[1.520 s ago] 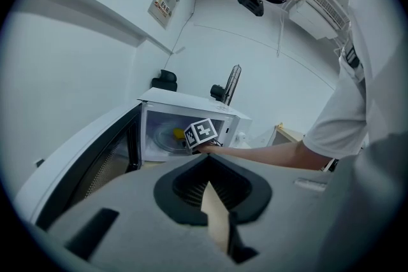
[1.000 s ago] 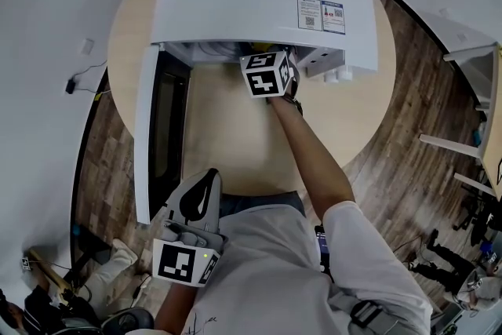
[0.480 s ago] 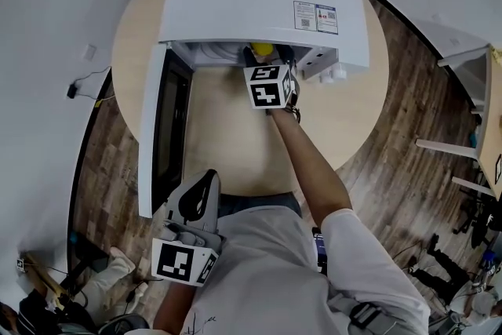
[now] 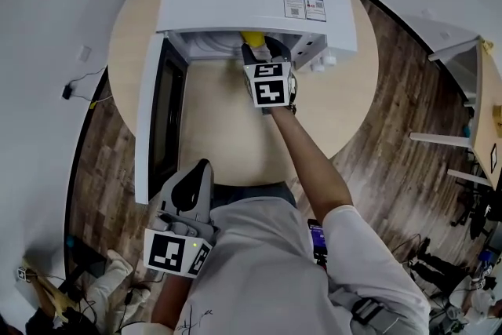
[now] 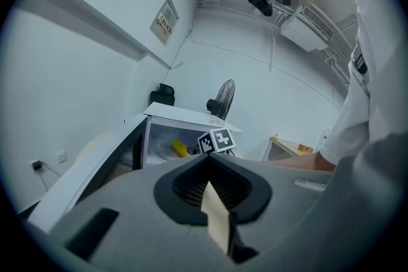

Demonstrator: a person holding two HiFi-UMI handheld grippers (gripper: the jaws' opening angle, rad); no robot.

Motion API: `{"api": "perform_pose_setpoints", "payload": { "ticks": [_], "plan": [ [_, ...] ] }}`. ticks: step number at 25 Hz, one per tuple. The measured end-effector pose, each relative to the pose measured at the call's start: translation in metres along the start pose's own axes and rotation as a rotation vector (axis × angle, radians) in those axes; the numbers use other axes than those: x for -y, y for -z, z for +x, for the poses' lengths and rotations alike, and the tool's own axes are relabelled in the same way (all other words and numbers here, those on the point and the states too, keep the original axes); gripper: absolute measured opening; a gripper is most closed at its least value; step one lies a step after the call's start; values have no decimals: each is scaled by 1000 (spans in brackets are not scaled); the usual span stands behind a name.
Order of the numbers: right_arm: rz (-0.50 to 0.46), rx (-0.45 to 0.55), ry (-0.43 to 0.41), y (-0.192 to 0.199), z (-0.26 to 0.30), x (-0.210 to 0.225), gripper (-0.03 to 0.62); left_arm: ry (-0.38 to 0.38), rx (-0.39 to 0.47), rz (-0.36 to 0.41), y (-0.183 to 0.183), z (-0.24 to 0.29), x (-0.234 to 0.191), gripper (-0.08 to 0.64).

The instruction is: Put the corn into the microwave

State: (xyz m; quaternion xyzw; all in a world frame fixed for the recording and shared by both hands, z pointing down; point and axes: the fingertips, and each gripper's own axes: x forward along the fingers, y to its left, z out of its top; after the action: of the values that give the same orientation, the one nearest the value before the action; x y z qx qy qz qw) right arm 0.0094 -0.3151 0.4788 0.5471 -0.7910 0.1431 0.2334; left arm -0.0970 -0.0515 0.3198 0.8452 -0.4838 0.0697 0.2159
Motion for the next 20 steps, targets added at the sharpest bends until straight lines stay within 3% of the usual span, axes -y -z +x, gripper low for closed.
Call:
{"api": "perform_pose_setpoints", "payload": {
  "ticks": [12, 20],
  "plan": [
    [79, 25, -27, -2, -48, -2, 116, -5, 69, 25, -12, -16, -11, -8],
    [130, 29, -37, 2, -91, 7, 80, 12, 99, 50, -19, -22, -7, -8]
  ]
}}
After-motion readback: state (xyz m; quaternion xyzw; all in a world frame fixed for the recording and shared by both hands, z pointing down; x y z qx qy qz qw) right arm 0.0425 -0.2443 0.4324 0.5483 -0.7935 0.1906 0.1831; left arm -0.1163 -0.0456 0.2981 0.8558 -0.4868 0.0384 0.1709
